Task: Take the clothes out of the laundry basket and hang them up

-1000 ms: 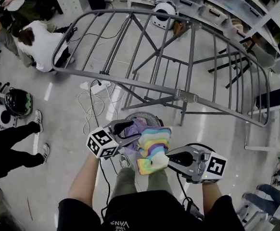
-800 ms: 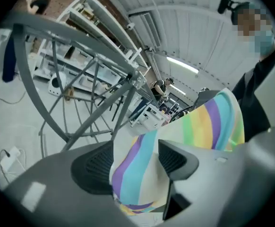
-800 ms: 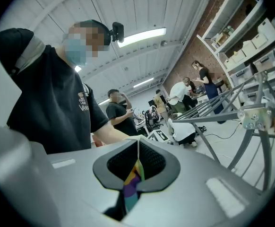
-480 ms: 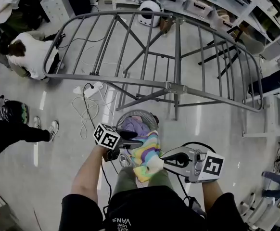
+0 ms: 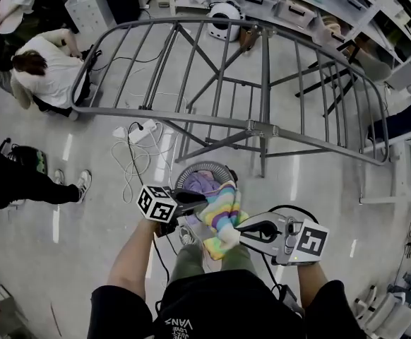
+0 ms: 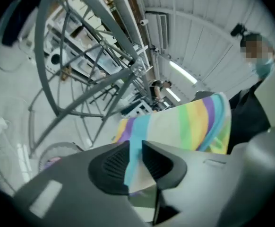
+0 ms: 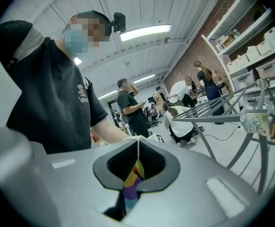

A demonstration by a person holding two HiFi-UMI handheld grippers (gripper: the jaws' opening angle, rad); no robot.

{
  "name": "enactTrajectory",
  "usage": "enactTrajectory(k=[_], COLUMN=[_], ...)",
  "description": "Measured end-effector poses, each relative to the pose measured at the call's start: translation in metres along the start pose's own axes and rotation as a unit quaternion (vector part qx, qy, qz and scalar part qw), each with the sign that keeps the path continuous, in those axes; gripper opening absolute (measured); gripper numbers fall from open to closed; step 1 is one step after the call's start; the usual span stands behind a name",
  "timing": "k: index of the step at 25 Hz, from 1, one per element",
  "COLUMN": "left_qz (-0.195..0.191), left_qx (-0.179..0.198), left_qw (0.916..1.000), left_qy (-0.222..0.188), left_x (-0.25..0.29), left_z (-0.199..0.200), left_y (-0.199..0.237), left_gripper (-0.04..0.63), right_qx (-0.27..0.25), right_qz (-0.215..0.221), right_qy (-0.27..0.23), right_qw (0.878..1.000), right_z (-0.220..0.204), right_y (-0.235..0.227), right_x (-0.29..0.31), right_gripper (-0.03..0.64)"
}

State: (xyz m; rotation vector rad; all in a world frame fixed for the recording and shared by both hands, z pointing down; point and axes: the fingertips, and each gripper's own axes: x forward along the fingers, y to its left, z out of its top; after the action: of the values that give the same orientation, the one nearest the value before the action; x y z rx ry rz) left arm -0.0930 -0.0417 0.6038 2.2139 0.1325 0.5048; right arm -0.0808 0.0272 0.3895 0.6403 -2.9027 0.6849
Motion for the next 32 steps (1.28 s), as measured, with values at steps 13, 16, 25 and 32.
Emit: enactTrajectory(k=[13,16,25,32], left_qz=[-0.081,-0.154,-0.125,-0.022], left_qx=[-0.207,-0.253,-0.178,-0.043], left_qw=[0.9746,0.9547,0.9738,0.9962], left_qy=[-0.026,-0.020,-0.068,-0.072], left_x=[0.004,0.016,0.020,-0.007], left_z=[-0.013,-0.021,-0.004,0.027], left_y=[0.004,-0.020,-0.032,-0.034], left_gripper=[0.291,0.283,0.023,0.023], right_qx=[-0.018,-0.021,-0.027,-0.034], right_qz=[-0.003,-0.005,-0.015,-0.032], right_qy=[-0.005,-0.006,-0.008,0.013], right_qw=[1.000,1.000,0.999,0.999], right_z=[0.020,0.020,0.018,0.005], right_y=[0.003,0.001,0.003,0.006], right_x=[-0.008,-0.007,-0.011,-0.012], right_gripper=[0.014,0.014,0.014,0.014])
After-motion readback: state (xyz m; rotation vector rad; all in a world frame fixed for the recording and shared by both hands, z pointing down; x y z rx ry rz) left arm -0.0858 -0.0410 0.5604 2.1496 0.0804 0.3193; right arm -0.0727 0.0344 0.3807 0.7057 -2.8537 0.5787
